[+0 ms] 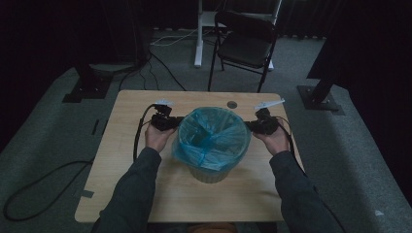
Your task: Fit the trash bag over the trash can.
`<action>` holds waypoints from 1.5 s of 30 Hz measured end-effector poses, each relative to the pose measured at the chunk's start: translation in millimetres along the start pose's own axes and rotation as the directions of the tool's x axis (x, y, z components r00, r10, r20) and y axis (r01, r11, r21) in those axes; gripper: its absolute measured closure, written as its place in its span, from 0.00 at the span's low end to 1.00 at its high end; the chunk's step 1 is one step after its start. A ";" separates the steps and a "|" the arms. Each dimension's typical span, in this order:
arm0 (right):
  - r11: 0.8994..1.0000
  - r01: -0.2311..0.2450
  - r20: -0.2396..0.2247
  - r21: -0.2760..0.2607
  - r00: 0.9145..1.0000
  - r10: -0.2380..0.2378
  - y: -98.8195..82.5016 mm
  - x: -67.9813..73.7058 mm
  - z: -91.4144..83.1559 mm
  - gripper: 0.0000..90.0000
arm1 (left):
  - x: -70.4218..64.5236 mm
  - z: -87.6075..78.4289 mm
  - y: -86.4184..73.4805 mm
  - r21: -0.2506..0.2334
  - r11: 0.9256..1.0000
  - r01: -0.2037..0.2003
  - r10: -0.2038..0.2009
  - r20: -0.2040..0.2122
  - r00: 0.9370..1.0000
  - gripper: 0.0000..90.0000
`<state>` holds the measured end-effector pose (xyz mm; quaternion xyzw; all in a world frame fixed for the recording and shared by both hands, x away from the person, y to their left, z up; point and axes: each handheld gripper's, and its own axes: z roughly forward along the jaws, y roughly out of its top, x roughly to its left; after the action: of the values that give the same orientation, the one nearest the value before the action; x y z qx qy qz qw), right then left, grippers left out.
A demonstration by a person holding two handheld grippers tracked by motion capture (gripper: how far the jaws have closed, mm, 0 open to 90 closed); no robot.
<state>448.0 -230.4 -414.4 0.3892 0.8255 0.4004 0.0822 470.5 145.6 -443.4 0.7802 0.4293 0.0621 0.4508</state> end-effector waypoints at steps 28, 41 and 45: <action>1.000 0.003 0.021 -0.006 1.000 -0.003 -12.4 -0.6 -10.8 0.82 | 6.5 -17.2 -4.0 -0.046 0.998 0.030 -0.032 -0.049 0.998 0.75; 0.997 0.058 0.030 -0.051 0.998 -0.056 -14.7 13.9 -48.6 0.78 | -8.4 -50.5 -1.7 -0.107 0.994 -0.036 0.031 -0.040 0.999 0.72; 0.995 0.083 0.023 -0.056 0.996 -0.082 -16.9 21.7 -57.2 0.78 | -14.0 -59.0 -2.3 -0.116 0.991 -0.059 0.055 -0.040 0.998 0.71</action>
<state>397.8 -255.6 -384.8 0.3563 0.8282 0.4162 0.1182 431.8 174.3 -406.6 0.7631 0.4104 0.1142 0.4860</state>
